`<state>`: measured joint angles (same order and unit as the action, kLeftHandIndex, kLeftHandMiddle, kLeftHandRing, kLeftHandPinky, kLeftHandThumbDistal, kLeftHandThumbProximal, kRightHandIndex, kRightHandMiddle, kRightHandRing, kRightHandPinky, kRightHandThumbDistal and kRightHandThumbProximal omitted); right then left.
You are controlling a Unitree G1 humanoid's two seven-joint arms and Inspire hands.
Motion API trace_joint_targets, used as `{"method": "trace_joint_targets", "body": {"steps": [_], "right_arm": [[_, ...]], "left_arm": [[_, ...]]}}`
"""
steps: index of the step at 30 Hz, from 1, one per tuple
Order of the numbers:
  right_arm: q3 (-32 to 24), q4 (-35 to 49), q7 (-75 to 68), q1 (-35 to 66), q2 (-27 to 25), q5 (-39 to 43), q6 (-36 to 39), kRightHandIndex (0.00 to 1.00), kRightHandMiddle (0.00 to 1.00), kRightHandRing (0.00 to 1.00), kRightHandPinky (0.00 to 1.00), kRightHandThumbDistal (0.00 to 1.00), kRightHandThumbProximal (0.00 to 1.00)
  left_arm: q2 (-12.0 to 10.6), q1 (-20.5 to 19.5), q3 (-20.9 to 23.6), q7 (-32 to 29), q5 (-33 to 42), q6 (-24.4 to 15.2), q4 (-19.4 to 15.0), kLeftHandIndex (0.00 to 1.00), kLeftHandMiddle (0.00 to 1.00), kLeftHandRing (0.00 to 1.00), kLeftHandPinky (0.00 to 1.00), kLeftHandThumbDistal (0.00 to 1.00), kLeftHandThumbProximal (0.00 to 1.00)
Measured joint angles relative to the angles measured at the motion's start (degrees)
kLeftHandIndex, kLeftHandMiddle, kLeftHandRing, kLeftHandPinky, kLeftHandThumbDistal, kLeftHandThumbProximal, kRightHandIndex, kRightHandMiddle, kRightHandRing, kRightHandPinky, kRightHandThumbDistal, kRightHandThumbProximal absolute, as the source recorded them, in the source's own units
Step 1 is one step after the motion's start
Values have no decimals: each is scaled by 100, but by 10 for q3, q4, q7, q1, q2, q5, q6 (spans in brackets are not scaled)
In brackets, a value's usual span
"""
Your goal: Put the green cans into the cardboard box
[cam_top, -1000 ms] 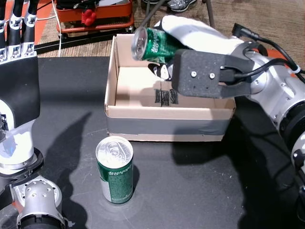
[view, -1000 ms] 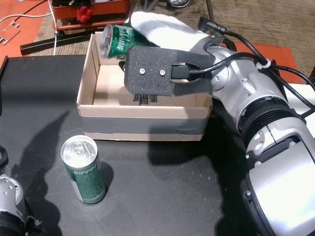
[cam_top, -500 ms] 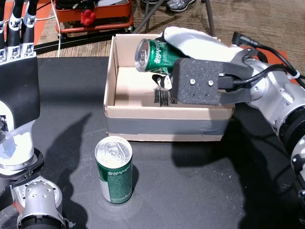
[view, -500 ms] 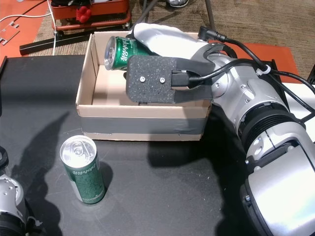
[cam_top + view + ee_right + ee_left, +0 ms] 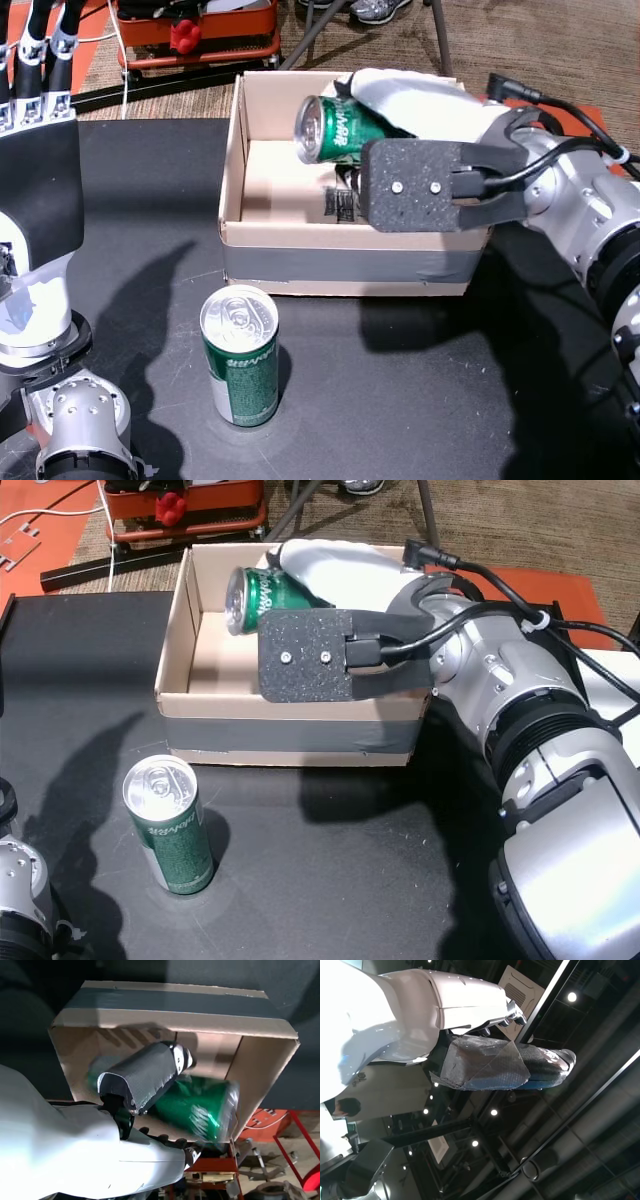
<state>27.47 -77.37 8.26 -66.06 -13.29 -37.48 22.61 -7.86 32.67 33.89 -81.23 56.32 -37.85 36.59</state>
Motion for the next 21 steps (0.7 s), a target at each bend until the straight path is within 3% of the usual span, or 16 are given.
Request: {"method": "trace_joint_targets", "body": {"steps": [15,21], "right_arm": [[4,0,11,0,-1,1,-1,100,100,100,100,100,26],[-7,0,12,1,-2,11,0,95,100,100,100,94,16]], "left_arm": [[0,-1,0,0,0,0,0,90,88,97,100,60,90],[-1,-2,-1,1,0,0,-1,90,88,97,100,60,90]]}}
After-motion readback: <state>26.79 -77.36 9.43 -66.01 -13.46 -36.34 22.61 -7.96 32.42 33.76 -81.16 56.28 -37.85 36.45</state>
